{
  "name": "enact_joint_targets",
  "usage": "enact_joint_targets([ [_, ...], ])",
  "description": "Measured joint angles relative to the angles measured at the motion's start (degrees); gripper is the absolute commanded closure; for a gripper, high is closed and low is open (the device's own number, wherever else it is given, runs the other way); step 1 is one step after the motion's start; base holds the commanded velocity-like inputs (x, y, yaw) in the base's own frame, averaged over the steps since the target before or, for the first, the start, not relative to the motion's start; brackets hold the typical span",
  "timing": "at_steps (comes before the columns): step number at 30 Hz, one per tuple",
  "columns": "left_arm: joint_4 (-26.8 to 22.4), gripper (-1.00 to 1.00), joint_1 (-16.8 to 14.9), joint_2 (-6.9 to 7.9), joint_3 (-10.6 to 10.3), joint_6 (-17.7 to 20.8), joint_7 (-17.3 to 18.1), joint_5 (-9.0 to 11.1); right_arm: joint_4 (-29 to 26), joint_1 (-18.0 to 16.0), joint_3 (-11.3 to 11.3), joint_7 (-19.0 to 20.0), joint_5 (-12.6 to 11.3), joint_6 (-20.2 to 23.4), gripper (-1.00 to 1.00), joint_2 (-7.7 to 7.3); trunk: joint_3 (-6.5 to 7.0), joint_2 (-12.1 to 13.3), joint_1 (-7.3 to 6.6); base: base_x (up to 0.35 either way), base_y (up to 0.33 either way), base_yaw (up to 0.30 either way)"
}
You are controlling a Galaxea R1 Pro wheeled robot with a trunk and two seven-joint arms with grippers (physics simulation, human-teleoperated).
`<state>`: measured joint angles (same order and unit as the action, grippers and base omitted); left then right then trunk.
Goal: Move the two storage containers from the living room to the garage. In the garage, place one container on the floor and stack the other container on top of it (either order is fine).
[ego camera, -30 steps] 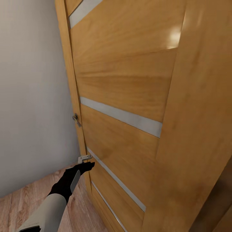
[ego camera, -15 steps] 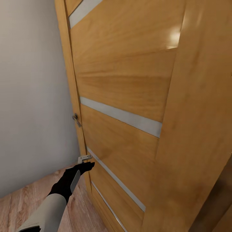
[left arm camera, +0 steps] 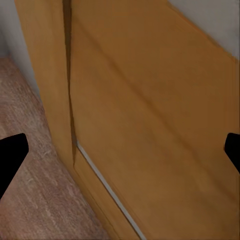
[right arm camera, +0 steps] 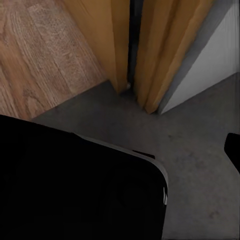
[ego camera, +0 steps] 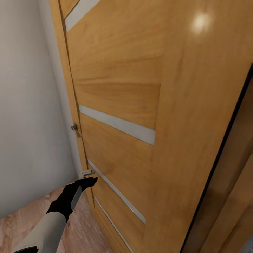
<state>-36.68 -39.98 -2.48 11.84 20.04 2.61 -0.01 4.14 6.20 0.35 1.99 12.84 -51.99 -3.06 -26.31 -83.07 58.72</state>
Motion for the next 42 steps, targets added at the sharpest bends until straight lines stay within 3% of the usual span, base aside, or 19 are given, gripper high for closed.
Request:
enact_joint_targets([
  [35, -0.01, -1.0, 0.08, 0.42, 0.03, -0.05, 0.01, -0.12, 0.02, -0.01, 0.11, -0.08, 0.03, 0.0, -1.0, 0.0, 0.0, 0.01, 0.0, 0.0, 0.0, -0.004],
  [38, -0.08, -1.0, -0.14, -0.78, 0.16, 0.02, -1.1, -0.21, 0.03, -0.03, 0.08, -0.08, 0.03, -0.01, -1.0, 0.0, 0.0, 0.02, 0.01, 0.0, 0.0, 0.185],
  [42, -0.13, -1.0, -0.14, -2.71, 0.15, 0.02, 0.07, -0.36, 0.04, -0.04, 0.08, -0.08, 0.05, -0.01, -1.0, 0.0, 0.01, 0.02, 0.01, 0.0, 0.0, 0.247],
])
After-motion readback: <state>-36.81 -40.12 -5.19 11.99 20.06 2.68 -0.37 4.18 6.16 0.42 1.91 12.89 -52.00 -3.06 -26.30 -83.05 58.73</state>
